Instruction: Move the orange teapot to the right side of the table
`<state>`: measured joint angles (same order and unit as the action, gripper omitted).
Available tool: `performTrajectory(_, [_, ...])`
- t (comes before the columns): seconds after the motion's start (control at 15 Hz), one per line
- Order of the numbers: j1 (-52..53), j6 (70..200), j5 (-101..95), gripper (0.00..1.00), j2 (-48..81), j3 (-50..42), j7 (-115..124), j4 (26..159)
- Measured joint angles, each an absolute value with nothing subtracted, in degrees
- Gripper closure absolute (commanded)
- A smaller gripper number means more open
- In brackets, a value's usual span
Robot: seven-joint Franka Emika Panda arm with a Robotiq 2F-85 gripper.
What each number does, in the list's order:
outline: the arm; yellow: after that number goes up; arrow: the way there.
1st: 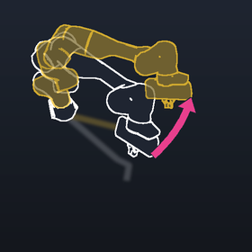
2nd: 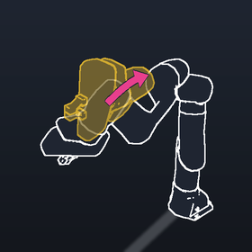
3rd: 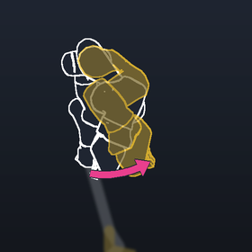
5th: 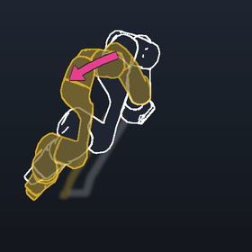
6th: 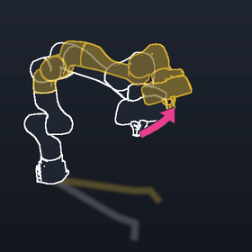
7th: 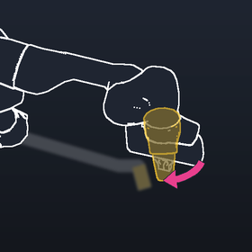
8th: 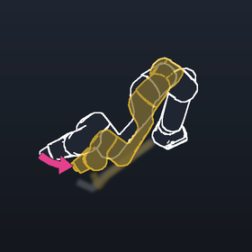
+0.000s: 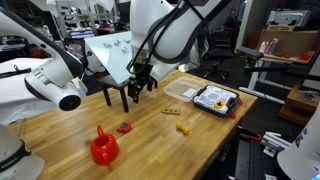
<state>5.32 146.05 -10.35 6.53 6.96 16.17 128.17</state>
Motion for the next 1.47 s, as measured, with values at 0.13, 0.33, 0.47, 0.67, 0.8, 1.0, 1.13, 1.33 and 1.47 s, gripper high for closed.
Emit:
performTrajectory(0.13, [5.38,146.05,-10.35,0.0,6.34,6.96,16.17,128.33])
performTrajectory(0.33, [5.39,146.05,-10.35,0.0,6.36,6.94,16.17,128.39])
performTrajectory(0.47, [5.46,146.05,-10.39,0.0,6.47,6.79,16.62,128.39])
performTrajectory(0.67, [5.95,145.87,-10.51,0.0,7.54,6.33,21.35,128.11])
performTrajectory(0.8, [7.0,145.14,-10.53,0.0,10.03,6.29,26.62,126.73])
performTrajectory(1.0, [9.41,143.72,-10.39,0.0,15.82,6.06,32.85,121.85])
performTrajectory(1.13, [11.2,142.3,-10.49,0.0,19.89,5.08,36.2,117.51])
performTrajectory(1.33, [13.41,138.49,-10.34,0.0,25.46,3.03,39.75,111.24])
performTrajectory(1.47, [14.01,136.41,-9.6,0.0,28.36,2.84,40.13,107.71])
